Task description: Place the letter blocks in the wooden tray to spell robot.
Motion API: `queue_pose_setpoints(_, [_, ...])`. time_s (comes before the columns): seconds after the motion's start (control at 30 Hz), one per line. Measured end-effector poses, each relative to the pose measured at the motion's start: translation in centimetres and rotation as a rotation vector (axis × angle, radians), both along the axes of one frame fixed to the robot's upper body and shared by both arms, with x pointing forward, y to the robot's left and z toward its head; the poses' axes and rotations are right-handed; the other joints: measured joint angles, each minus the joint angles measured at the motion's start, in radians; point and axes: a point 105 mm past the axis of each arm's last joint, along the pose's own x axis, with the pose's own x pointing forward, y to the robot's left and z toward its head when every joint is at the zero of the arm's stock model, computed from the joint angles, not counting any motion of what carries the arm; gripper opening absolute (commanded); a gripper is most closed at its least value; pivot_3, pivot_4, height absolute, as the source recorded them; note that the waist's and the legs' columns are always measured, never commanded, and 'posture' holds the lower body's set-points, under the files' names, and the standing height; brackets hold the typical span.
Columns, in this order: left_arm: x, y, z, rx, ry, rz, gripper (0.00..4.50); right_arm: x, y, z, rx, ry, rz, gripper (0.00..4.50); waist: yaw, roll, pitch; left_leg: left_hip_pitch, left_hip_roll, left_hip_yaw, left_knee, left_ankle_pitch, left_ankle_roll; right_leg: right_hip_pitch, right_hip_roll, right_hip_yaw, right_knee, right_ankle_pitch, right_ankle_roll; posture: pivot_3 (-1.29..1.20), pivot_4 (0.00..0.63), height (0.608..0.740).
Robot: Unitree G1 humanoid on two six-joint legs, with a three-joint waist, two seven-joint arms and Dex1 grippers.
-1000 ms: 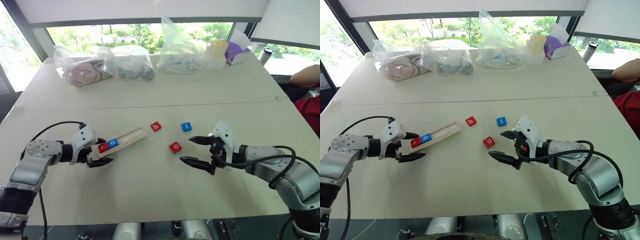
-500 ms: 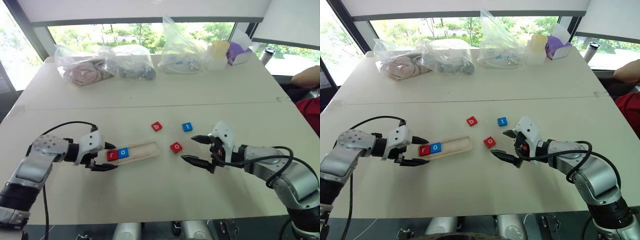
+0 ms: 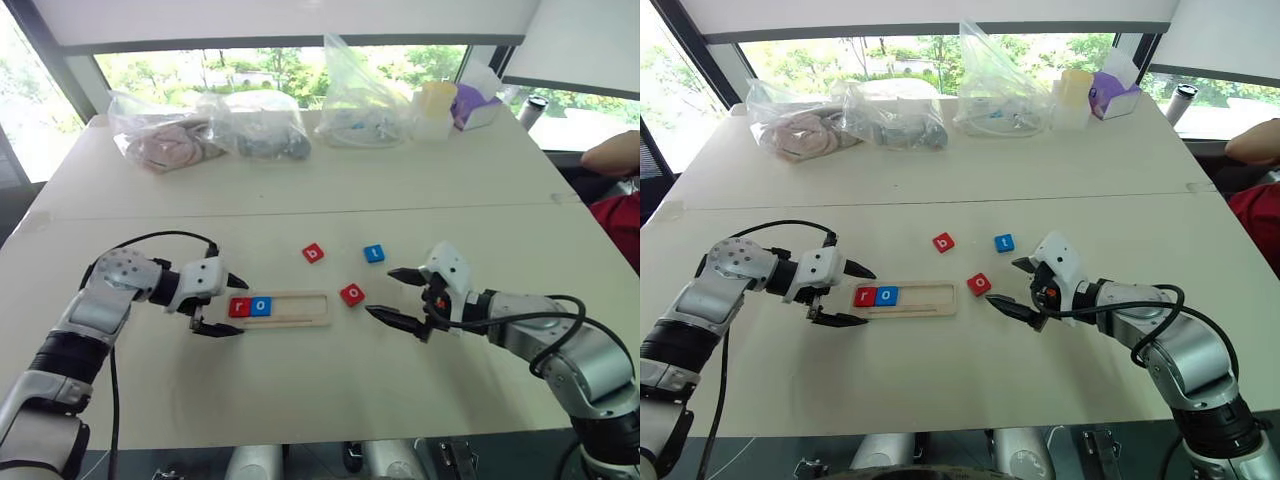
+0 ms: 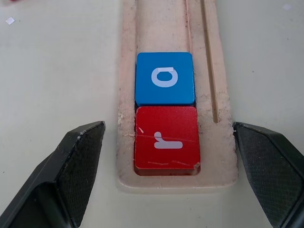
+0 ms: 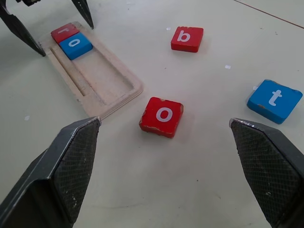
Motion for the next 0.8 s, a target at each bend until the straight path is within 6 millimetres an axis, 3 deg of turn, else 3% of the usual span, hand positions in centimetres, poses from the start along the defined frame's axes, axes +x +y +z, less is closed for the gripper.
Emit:
queue_pose_setpoints(0.07, [-0.1,0.0,-0.1,-0.006,-0.003,0.01,4.48,0.5,0.4,0.5,0.011,-0.022,-0.004,4.5,0.0,0.0,0.0,0.0,0.0,0.0,0.002,0.0,0.0,0.0,0.0,0.0,0.001,0.0,-0.001,0.0,0.15,0.74])
queue_pose_setpoints(0.17, [-0.4,0.3,0.0,0.004,0.025,0.027,4.48,2.1,2.5,2.8,0.074,-0.12,0.007,4.5,-0.009,0.0,0.0,0.001,0.001,0.001,0.003,0.0,0.0,0.0,0.001,0.001,0.001,0.0,-0.002,0.0,0.15,0.74])
queue_pose_setpoints(0.23, [-0.8,0.4,-0.1,0.01,0.058,0.037,4.48,3.1,3.8,3.4,0.068,-0.151,0.004,4.5,-0.009,0.0,0.0,0.001,0.001,0.0,0.003,0.0,0.0,0.0,0.001,0.001,0.003,0.0,-0.002,0.0,0.15,0.74])
queue_pose_setpoints(0.4, [-1.6,2.6,0.6,0.046,0.152,0.105,4.48,5.9,7.8,0.8,0.035,-0.029,-0.047,4.5,-0.01,-0.002,0.0,-0.001,0.001,0.001,0.003,0.0,0.0,-0.006,0.002,0.002,0.013,0.001,-0.001,0.0,0.15,0.74])
queue_pose_setpoints(0.57, [-2.7,3.7,1.0,-0.024,0.298,0.237,4.48,7.9,11.0,0.1,0.008,0.009,-0.076,4.5,-0.009,-0.001,0.0,-0.002,0.001,0.0,0.002,0.0,0.0,-0.01,0.002,0.002,0.015,0.0,-0.002,0.0,0.15,0.74])
queue_pose_setpoints(0.8, [-1.8,5.5,2.6,-0.106,0.219,0.418,4.48,9.4,12.0,-2.3,-0.068,0.041,-0.131,4.5,-0.01,-0.002,0.0,-0.002,0.001,0.001,0.002,0.0,0.0,-0.009,0.001,0.002,0.015,0.0,-0.002,0.0,0.15,0.74])
